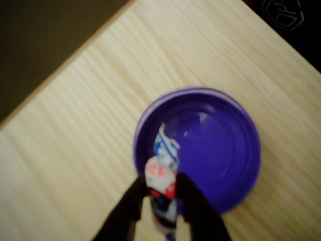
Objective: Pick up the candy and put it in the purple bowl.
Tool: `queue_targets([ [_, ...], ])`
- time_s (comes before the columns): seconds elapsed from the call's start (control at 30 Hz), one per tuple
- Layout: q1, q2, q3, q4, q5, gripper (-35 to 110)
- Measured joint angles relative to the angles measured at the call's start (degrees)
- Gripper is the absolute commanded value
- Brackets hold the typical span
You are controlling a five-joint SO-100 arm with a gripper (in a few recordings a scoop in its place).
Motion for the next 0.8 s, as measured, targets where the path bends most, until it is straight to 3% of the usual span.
queue_targets([
  [0.27,3.34,-13.01,-13.27,3.16,-1.32,0],
  [0.57,4.04,-13.27,-14.85,6.06,-1.32,14],
  [0.8,4.04,-13.27,-14.94,7.12,-2.29,16],
])
